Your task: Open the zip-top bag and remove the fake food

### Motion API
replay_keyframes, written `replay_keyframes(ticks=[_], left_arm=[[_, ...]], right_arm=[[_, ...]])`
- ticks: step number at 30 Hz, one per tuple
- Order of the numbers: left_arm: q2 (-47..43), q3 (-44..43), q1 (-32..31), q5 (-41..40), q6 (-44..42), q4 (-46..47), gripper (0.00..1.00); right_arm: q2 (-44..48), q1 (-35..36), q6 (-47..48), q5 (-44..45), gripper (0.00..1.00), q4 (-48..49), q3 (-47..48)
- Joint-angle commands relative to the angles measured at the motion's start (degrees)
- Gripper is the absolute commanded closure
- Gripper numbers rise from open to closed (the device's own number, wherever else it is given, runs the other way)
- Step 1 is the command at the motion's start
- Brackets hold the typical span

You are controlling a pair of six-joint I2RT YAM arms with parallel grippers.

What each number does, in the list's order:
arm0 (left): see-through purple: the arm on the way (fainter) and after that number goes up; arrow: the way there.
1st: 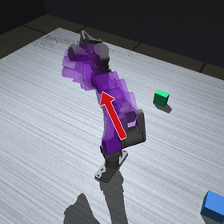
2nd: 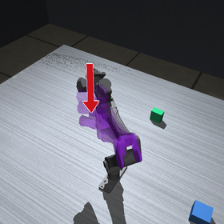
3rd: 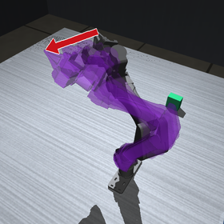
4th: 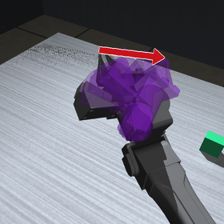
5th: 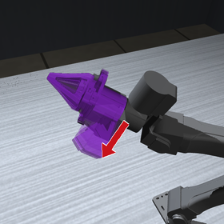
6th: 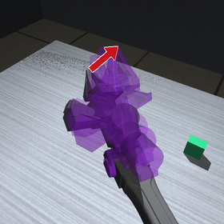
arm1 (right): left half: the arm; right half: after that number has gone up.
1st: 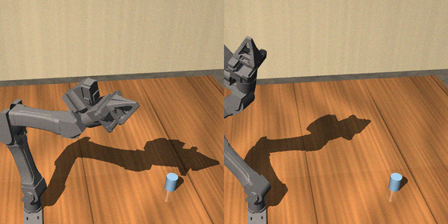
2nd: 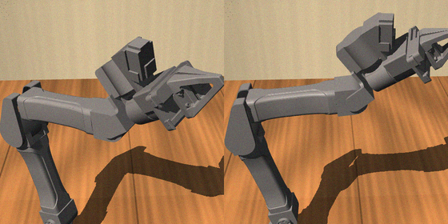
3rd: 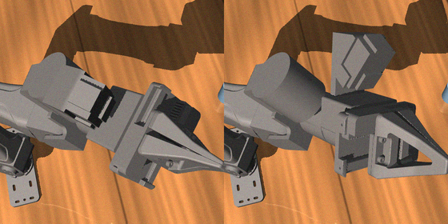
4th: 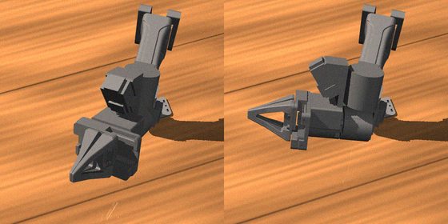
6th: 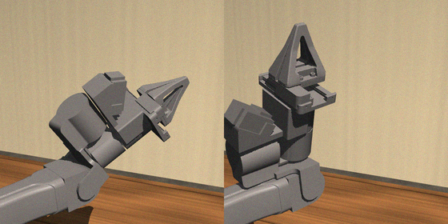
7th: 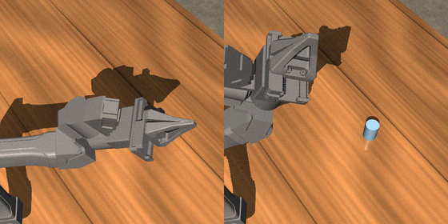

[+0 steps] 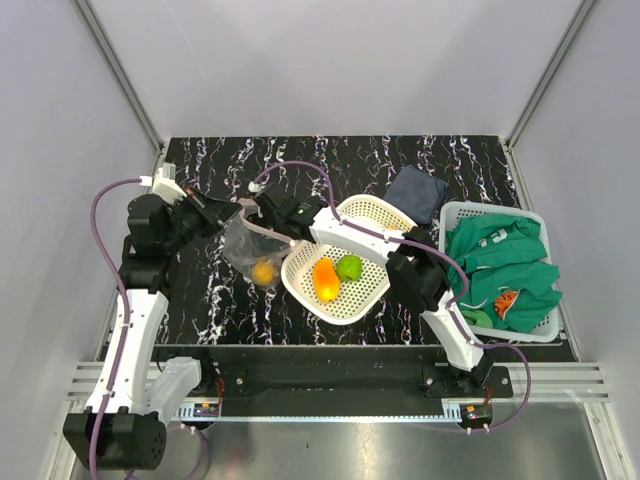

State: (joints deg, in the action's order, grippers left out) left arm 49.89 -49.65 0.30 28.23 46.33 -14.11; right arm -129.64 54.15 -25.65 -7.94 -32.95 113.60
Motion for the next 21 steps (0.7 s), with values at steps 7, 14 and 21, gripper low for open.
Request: replay_keyframes(ticks=[7,14,21], left_arm=[[-1.37,3.06,-0.03,-1.68,-1.33,3.91,1.0],[-1.72,6.31,-1.17,-3.79,-2.03,5.32,1.0],[-2.86,9.57,-1.17,-4.32,-2.91,5.76,1.0]], right_arm=[[-4.38,0.25,4.38,4.95,0.32,5.26,5.66],[-11.76,0.25,7.27,7.41,0.17,6.67,12.06],[-18.1,0.25,8.51,10.4,0.21,6.14,16.92]])
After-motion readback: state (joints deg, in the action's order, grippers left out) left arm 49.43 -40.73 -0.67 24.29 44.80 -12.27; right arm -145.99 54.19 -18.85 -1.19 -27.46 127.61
